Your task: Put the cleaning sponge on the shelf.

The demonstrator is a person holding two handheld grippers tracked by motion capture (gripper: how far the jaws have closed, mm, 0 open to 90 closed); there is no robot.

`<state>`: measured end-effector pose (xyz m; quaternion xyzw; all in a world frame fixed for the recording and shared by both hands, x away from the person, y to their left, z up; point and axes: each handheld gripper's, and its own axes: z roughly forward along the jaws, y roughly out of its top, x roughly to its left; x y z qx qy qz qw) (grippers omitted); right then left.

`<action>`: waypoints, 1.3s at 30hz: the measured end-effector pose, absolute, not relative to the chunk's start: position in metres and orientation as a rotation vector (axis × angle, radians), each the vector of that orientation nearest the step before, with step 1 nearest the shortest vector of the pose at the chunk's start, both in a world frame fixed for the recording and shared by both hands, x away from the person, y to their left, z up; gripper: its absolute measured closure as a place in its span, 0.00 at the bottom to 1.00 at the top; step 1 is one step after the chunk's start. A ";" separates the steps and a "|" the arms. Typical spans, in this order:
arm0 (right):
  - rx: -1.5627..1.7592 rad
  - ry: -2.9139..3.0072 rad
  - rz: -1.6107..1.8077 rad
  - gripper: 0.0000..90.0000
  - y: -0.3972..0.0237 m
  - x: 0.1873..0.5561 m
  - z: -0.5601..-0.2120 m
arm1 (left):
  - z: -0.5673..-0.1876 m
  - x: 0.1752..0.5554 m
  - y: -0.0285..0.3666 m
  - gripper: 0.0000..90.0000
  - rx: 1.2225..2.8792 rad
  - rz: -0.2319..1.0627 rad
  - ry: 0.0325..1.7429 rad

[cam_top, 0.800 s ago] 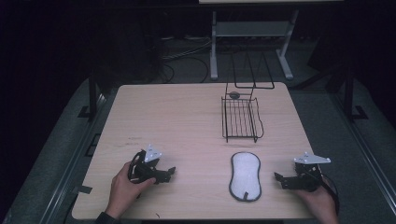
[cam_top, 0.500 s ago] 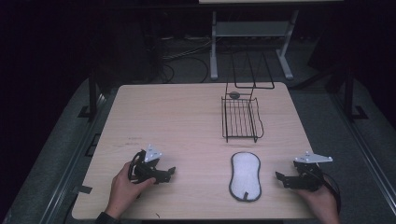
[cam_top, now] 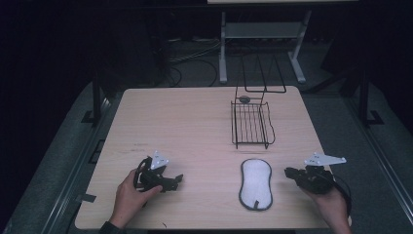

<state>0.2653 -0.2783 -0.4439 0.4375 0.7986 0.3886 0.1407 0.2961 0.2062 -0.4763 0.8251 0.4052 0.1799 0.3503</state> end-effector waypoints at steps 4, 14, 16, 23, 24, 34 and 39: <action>1.226 2.355 1.139 1.00 -0.264 0.274 -0.441 | -0.476 0.296 0.206 0.14 2.137 0.466 1.049; 1.159 2.403 1.168 1.00 -0.231 0.297 -0.439 | -0.476 0.296 0.206 0.14 2.137 0.466 1.050; 1.154 2.416 1.166 1.00 -0.224 0.302 -0.440 | -0.476 0.296 0.206 0.14 2.137 0.466 1.050; 1.140 2.453 1.151 1.00 -0.210 0.313 -0.445 | -0.476 0.296 0.206 0.14 2.138 0.466 1.050; 1.133 2.458 1.148 1.00 -0.208 0.314 -0.446 | -0.476 0.296 0.206 0.14 2.137 0.466 1.050; 1.100 2.497 1.075 1.00 -0.198 0.315 -0.454 | -0.476 0.296 0.206 0.14 2.137 0.467 1.050; 1.101 2.492 1.068 1.00 -0.198 0.315 -0.454 | -0.476 0.296 0.206 0.14 2.138 0.466 1.049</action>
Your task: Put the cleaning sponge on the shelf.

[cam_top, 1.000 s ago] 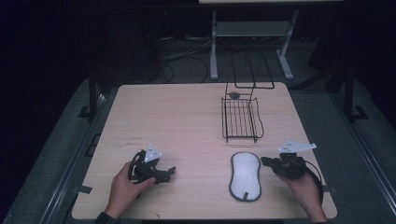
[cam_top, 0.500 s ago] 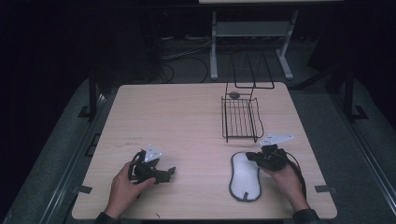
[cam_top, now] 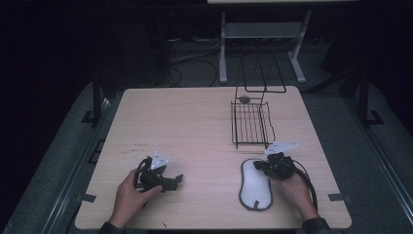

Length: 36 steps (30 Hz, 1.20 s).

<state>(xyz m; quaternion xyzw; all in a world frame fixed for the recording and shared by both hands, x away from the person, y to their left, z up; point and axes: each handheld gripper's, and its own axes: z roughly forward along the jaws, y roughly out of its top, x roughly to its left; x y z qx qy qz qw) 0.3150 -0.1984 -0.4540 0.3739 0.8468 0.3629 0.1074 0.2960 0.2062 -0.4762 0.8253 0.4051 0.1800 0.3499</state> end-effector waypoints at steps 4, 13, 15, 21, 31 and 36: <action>1.117 2.480 1.048 1.00 -0.204 0.315 -0.453 | -0.476 0.296 0.206 0.14 2.137 0.467 1.049; 1.168 2.433 1.027 1.00 -0.225 0.317 -0.454 | -0.476 0.296 0.206 0.14 2.138 0.467 1.049; 1.194 2.420 1.009 1.00 -0.230 0.316 -0.453 | -0.476 0.296 0.206 0.14 2.137 0.467 1.049; 1.253 2.373 1.006 1.00 -0.248 0.314 -0.453 | -0.476 0.296 0.206 0.14 2.136 0.467 1.051; 1.330 2.298 0.959 1.00 -0.278 0.310 -0.453 | -0.476 0.296 0.206 0.14 2.136 0.468 1.053; 1.346 2.264 0.984 1.00 -0.286 0.307 -0.449 | -0.476 0.296 0.206 0.14 2.135 0.468 1.053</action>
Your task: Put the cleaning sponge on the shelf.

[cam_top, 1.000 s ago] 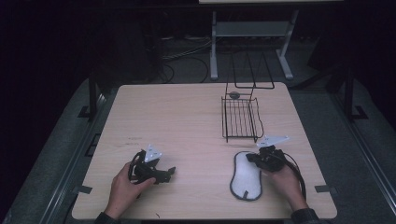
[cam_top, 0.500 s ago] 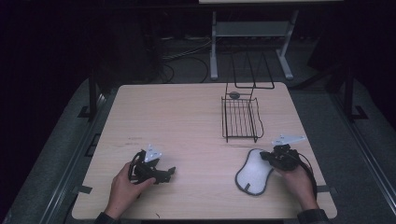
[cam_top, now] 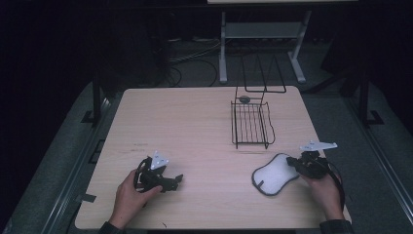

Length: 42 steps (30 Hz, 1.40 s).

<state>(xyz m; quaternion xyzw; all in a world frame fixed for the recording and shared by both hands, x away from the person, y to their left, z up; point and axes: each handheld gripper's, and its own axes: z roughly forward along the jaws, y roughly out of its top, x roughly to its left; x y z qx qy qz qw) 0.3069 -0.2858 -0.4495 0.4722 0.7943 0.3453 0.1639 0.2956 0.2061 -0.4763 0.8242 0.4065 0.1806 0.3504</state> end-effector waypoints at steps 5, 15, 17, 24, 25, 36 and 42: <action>1.299 2.277 1.029 1.00 -0.280 0.294 -0.441 | -0.476 0.296 0.206 0.14 2.134 0.468 1.053; 1.207 2.358 1.074 1.00 -0.257 0.261 -0.440 | -0.476 0.295 0.206 0.14 2.137 0.467 1.052; 1.213 2.373 1.075 1.00 -0.253 0.257 -0.443 | -0.476 0.295 0.206 0.14 2.137 0.468 1.052; 1.177 2.456 1.057 1.00 -0.241 0.256 -0.451 | -0.476 0.295 0.206 0.14 2.136 0.467 1.053; 1.177 2.456 1.057 1.00 -0.241 0.256 -0.451 | -0.476 0.295 0.206 0.14 2.136 0.467 1.053; 1.100 2.511 1.065 1.00 -0.217 0.261 -0.453 | -0.476 0.295 0.206 0.14 2.137 0.468 1.052; 1.081 2.528 1.084 1.00 -0.202 0.268 -0.454 | -0.476 0.295 0.206 0.14 2.138 0.468 1.052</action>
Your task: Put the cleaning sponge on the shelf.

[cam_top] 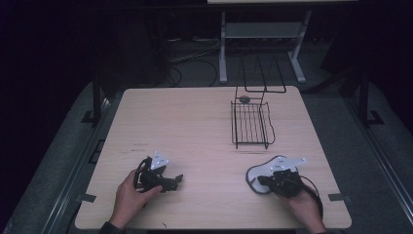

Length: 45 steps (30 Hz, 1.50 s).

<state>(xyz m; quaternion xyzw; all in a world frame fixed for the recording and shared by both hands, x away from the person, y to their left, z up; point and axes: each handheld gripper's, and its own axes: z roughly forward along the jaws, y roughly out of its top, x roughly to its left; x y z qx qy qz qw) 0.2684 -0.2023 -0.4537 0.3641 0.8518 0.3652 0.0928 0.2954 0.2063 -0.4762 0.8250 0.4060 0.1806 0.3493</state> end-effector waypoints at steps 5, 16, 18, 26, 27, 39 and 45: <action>1.045 2.546 1.099 1.00 -0.185 0.278 -0.454 | -0.476 0.295 0.206 0.14 2.137 0.468 1.052; 1.168 2.373 1.097 1.00 -0.236 0.291 -0.441 | -0.476 0.295 0.206 0.14 2.137 0.468 1.052; 1.211 2.343 1.070 1.00 -0.251 0.294 -0.443 | -0.476 0.295 0.206 0.14 2.137 0.468 1.052; 1.293 2.326 0.992 1.00 -0.275 0.297 -0.453 | -0.476 0.295 0.206 0.14 2.137 0.467 1.053; 1.293 2.326 0.992 1.00 -0.275 0.297 -0.453 | -0.476 0.295 0.206 0.14 2.137 0.467 1.053; 1.313 2.327 0.995 1.00 -0.284 0.269 -0.454 | -0.476 0.295 0.206 0.14 2.137 0.467 1.053; 1.314 2.327 0.992 1.00 -0.288 0.249 -0.454 | -0.476 0.295 0.206 0.14 2.137 0.468 1.052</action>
